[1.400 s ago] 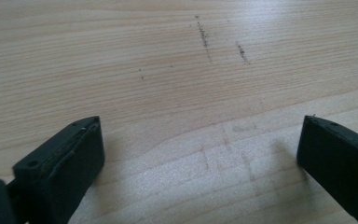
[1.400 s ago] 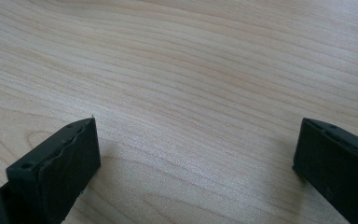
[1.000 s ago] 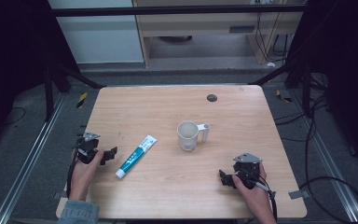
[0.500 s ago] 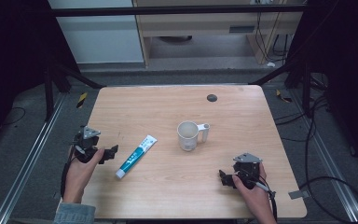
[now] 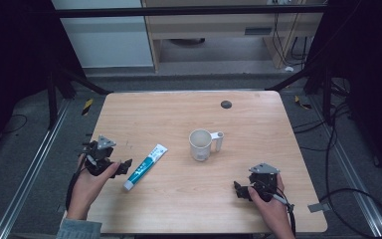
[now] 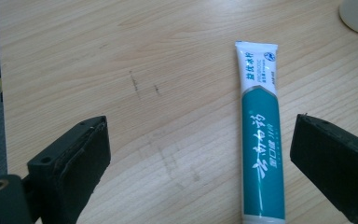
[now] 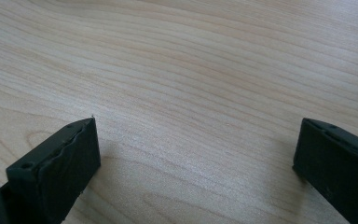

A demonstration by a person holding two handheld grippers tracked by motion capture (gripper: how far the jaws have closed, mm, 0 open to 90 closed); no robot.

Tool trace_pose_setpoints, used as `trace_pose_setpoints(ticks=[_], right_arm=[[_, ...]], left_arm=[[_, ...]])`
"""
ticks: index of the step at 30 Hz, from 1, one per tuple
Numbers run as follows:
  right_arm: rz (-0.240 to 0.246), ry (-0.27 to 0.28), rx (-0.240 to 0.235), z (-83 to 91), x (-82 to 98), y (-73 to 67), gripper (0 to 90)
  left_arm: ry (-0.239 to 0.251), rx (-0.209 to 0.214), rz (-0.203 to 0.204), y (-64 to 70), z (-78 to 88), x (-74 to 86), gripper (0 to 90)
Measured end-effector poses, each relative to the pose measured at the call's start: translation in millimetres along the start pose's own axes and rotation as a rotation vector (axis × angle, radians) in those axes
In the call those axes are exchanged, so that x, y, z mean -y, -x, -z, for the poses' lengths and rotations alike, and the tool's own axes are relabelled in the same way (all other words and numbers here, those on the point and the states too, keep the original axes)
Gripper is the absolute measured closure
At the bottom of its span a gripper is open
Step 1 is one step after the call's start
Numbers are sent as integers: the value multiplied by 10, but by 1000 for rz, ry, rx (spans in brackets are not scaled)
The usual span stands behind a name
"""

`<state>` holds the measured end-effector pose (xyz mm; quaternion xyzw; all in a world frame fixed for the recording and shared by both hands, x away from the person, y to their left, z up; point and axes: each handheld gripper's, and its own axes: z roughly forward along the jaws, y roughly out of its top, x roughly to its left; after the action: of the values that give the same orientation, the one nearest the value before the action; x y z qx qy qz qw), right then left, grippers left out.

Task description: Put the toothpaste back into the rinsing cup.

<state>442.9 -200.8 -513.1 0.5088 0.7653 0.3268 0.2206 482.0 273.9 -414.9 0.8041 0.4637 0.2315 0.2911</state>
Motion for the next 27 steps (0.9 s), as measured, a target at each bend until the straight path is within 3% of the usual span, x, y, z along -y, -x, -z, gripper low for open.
trace_pose_setpoints(ticks=[5,12,21,27], right_arm=[[0,0,0,0,0,0,6],[0,0,0,0,0,0,6],[-1,0,1,0,-1,0,6],[-2,-1,-1,1,-1,-1,6]], left_arm=[[-38,3,-43,161,-25,-45,50],[-50,33,-46,302,-68,-84,52],[-101,69,-102,557,-199,-141,68],[-119,90,-122,638,-314,-229,64]])
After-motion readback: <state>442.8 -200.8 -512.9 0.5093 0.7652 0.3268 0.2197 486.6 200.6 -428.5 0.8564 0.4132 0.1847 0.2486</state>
